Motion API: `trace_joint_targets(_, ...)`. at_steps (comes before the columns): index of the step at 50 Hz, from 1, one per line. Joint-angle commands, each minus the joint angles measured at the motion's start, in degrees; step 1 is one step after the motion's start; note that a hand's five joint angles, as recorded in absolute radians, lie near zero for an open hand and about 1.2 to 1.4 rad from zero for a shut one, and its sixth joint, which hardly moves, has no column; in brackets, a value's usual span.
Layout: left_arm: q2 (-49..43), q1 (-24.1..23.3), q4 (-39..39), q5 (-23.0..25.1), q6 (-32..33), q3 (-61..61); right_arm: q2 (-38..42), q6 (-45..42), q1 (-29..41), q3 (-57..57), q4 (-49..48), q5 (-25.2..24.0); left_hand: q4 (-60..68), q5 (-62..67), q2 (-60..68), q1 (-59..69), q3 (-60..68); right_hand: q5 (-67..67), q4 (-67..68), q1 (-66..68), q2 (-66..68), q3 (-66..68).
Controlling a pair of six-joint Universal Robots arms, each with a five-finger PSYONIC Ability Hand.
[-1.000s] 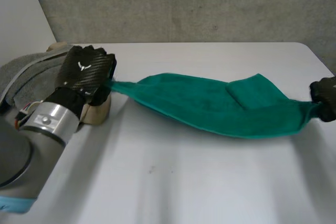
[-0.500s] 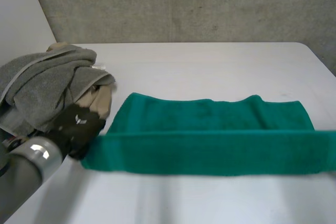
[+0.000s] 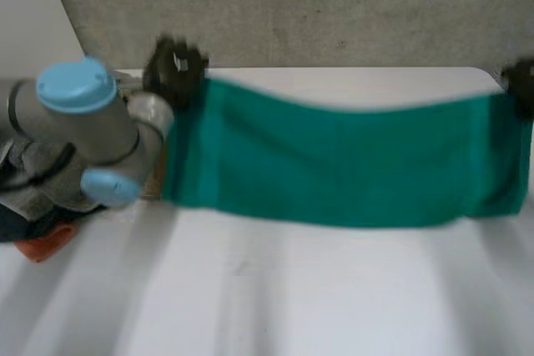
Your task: Fold the laundry.
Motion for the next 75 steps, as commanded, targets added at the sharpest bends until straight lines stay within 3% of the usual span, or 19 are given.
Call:
trace_joint_targets(1,1.27,0.45,24.95,-0.87,-7.25,11.86,-5.29,13.32,1.78,-6.71,-24.92,5.02,10.91,13.72,11.09,13.35,11.33,11.42,11.25,13.41,12.23,11.68)
trace_joint_targets(3,3.72,0.80,31.80,-1.75,-12.25,11.77,-6.88,15.27,1.61,-6.36,-27.67,5.38,10.91,13.72,11.09,13.35,11.33,11.42,11.25,13.41,12.23,11.68)
trace_joint_targets(5,4.78,1.33,31.75,-2.54,-14.30,11.68,-8.11,16.24,1.35,-6.19,-27.51,5.29,10.91,13.72,11.09,13.35,11.33,11.42,11.25,13.41,12.23,11.68)
trace_joint_targets(13,4.96,3.35,17.35,-3.60,-15.27,6.96,-7.51,16.16,1.69,-4.78,-18.90,1.96,10.91,13.72,11.09,13.35,11.33,11.42,11.25,13.41,12.23,11.68)
trace_joint_targets(23,4.61,2.56,16.19,-1.40,-15.01,-8.52,-1.09,14.05,1.43,-1.88,-6.95,-3.58,10.91,13.72,11.09,13.35,11.33,11.42,11.25,13.41,12.23,11.68)
trace_joint_targets(29,5.31,1.50,12.86,-0.52,-14.57,-17.75,-0.03,6.24,1.26,2.94,2.19,-4.11,10.91,13.72,11.09,13.35,11.33,11.42,11.25,13.41,12.23,11.68)
trace_joint_targets(35,13.47,0.80,-0.84,-0.70,-12.64,-31.10,-2.14,-3.25,0.90,11.29,11.06,-4.20,10.91,13.72,11.09,13.35,11.33,11.42,11.25,13.41,12.23,11.68)
trace_joint_targets(40,22.70,0.71,-16.56,-1.14,-9.12,-41.48,-13.80,-19.21,-6.36,23.22,27.38,-3.41,10.91,13.72,11.09,13.35,11.33,11.42,11.25,13.41,12.23,11.68)
trace_joint_targets(46,31.32,0.62,-34.49,-0.79,-2.37,-49.04,-21.38,-34.01,-12.45,31.08,38.58,-4.29,10.91,13.72,11.09,13.35,11.33,11.42,11.25,13.41,12.23,11.68)
trace_joint_targets(49,31.51,0.71,-35.31,-0.79,0.02,-48.35,-22.01,-35.79,-12.90,31.78,37.80,-4.82,10.91,13.72,11.09,13.35,11.33,11.42,11.25,13.41,12.23,11.68)
trace_joint_targets(53,28.97,0.80,-30.07,-0.96,1.34,-43.97,-21.57,-32.81,-12.72,30.29,34.20,-4.90,10.91,13.72,11.09,13.35,11.33,11.42,11.25,13.41,12.23,11.68)
trace_joint_targets(57,23.17,0.98,-22.85,-1.23,1.17,-38.25,-16.48,-24.64,-11.23,26.78,26.39,-5.08,10.91,13.72,11.09,13.35,11.33,11.42,11.25,13.41,12.23,11.68)
trace_joint_targets(63,13.78,0.63,-12.83,-3.59,1.08,-28.25,-9.36,-13.82,-3.06,19.92,11.45,-4.55,10.91,13.72,11.09,13.35,11.33,11.42,11.25,13.41,12.23,11.68)
trace_joint_targets(69,5.06,-0.08,-10.27,-6.58,0.73,-17.25,-1.37,-11.27,-1.04,14.14,-0.33,-2.80,10.91,13.72,11.09,13.35,11.33,11.42,11.25,13.41,12.23,11.68)
trace_joint_targets(75,-5.13,-0.87,-10.26,-7.11,0.90,-3.71,6.28,-11.53,2.13,6.74,-4.30,0.98,10.91,13.72,11.09,13.35,11.33,11.42,11.25,13.41,12.23,11.68)
